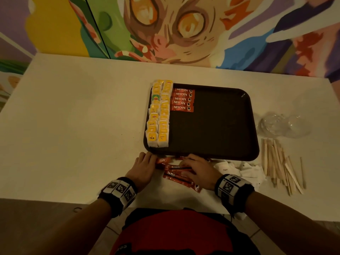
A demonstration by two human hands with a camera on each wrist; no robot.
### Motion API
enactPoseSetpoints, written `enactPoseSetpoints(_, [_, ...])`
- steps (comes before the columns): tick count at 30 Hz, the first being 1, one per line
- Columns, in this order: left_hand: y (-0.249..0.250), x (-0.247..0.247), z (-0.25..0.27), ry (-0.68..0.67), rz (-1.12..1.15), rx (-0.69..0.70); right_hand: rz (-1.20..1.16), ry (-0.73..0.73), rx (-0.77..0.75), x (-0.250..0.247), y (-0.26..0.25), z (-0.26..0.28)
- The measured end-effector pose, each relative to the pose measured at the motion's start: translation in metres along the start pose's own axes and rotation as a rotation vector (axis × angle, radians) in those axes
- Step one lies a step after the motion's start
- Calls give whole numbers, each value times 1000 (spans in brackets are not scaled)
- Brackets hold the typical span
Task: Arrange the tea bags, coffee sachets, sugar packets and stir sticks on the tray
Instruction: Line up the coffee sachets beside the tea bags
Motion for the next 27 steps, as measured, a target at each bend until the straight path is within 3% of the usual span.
enactPoseSetpoints(5, [1, -16, 5, 2, 337, -13, -240, 110, 51, -7, 11, -3])
enactPoseSetpoints(9, [8, -34, 7, 120, 631, 62, -488, 253, 3, -24, 7, -1])
enactPoseSetpoints(13, [11, -44, -2, 127, 931, 29, -654, 315, -37, -36, 3, -1])
enactPoseSetpoints(17, [16, -56, -13, 119, 910, 74, -711, 340, -76, -47, -4, -3])
enactPoseSetpoints(27, [16, -91, -14, 320, 986, 98, -1003, 482, -80, -69, 8, -4])
Point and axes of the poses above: each hand's wrist, its own z-axis away from the middle knuckle, its own x-axis out of the palm, y = z × x, the point moved 5 cm from there along -z, towards the middle knuckle, and after that the axes turned 12 degrees about -y, right-handed, at the moved point
